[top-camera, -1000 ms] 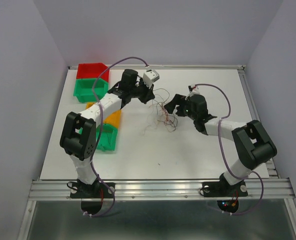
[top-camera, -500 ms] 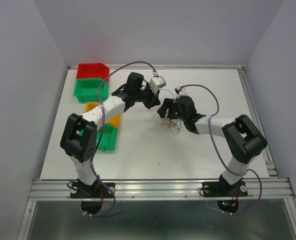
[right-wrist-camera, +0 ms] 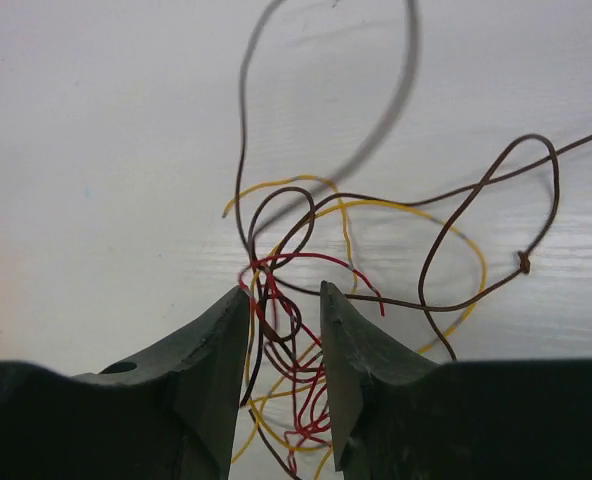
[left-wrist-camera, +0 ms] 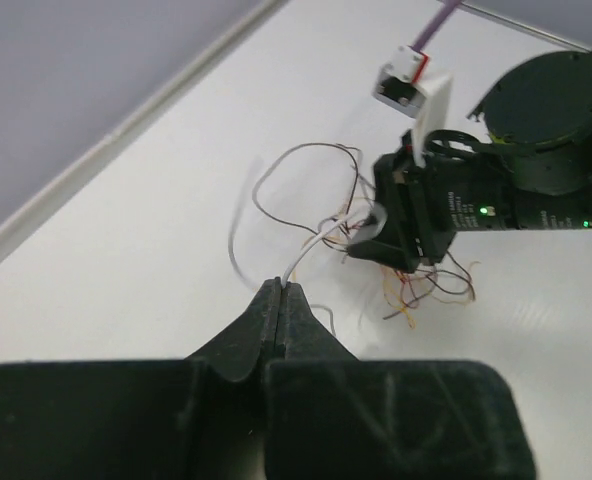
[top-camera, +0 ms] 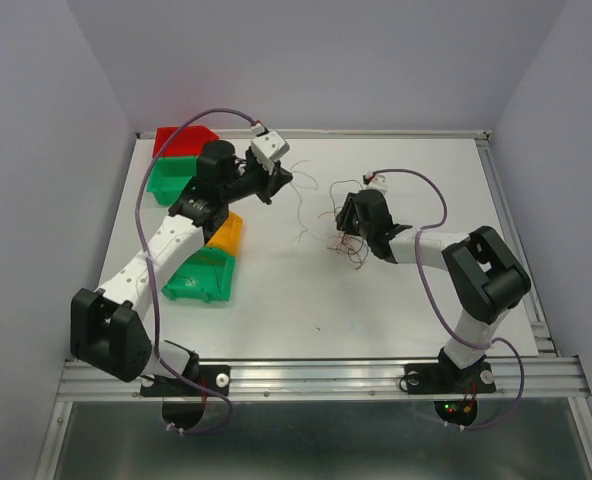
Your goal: Untangle the cables
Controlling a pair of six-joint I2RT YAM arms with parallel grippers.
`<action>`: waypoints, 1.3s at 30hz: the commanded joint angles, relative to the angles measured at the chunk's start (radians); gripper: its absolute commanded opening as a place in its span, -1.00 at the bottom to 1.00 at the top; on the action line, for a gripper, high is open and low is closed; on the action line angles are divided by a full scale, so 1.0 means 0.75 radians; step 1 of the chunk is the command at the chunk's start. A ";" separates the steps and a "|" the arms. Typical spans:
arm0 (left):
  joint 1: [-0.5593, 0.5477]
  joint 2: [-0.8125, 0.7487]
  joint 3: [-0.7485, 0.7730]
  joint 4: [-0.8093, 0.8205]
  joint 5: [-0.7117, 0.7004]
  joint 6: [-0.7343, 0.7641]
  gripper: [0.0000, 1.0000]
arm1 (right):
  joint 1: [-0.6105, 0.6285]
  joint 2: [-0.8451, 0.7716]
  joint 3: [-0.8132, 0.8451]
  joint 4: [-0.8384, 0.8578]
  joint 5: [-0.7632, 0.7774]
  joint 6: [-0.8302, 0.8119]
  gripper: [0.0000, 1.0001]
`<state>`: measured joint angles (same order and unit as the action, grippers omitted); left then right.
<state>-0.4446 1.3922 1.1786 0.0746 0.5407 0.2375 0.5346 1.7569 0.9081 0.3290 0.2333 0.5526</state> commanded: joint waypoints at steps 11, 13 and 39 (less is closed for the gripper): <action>0.206 -0.269 -0.121 0.277 -0.271 -0.149 -1.00 | -0.079 -0.068 -0.006 -0.023 0.051 0.108 0.26; 0.206 -0.275 -0.119 0.267 -0.124 -0.133 -1.00 | -0.079 -0.092 -0.008 -0.017 0.025 0.088 0.33; 0.306 -0.551 -0.459 0.213 -0.545 0.056 -1.00 | -0.079 -0.279 -0.117 0.040 -0.021 0.081 0.49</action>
<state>-0.2657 0.9768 0.8478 0.1638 0.2386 0.2974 0.4835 1.5902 0.8360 0.3080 0.2169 0.6182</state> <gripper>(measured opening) 0.017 0.744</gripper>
